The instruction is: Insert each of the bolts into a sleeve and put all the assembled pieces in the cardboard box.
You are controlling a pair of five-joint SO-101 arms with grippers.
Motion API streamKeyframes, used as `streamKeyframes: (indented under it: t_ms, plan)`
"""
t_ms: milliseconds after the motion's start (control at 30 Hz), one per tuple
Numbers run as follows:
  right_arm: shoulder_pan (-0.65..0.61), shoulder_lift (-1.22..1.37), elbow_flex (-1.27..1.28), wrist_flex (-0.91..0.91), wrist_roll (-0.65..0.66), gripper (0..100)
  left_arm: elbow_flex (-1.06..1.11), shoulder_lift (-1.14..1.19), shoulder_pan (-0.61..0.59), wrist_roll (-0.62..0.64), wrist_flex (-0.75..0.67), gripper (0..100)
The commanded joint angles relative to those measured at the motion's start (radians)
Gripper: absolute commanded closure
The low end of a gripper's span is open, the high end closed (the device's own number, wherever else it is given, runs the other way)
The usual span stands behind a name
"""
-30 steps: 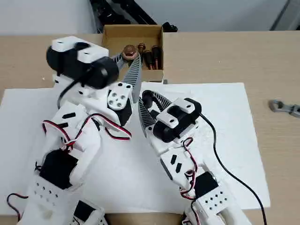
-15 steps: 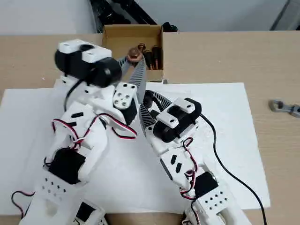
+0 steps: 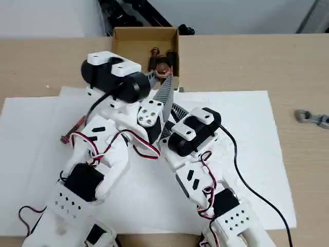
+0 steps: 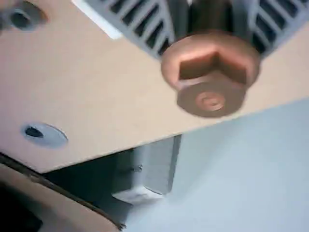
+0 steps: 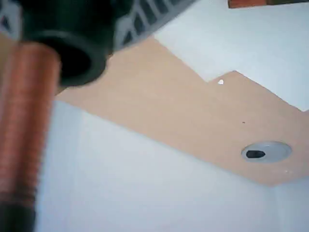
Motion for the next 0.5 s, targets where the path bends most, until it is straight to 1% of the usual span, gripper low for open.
streamKeyframes:
  t_ms: [0,133,300,400,467]
  plan:
    - [-0.004,-0.025,-0.011,0.015,-0.009,99.5,-0.007,-0.011,0.002,-0.014,-0.028,99]
    - [-0.004,-0.025,-0.014,0.021,-0.009,99.5,0.033,-0.011,0.002,-0.052,-0.032,99]
    - [-0.004,-0.025,-0.014,0.021,-0.009,99.5,0.064,-0.011,0.000,-0.055,-0.054,99]
    - [-0.004,-0.025,-0.014,0.021,-0.009,99.5,0.082,-0.011,-0.028,-0.055,-0.100,99]
    - [-0.004,-0.025,-0.014,0.021,-0.009,99.5,0.091,-0.011,-0.041,-0.054,-0.101,99]
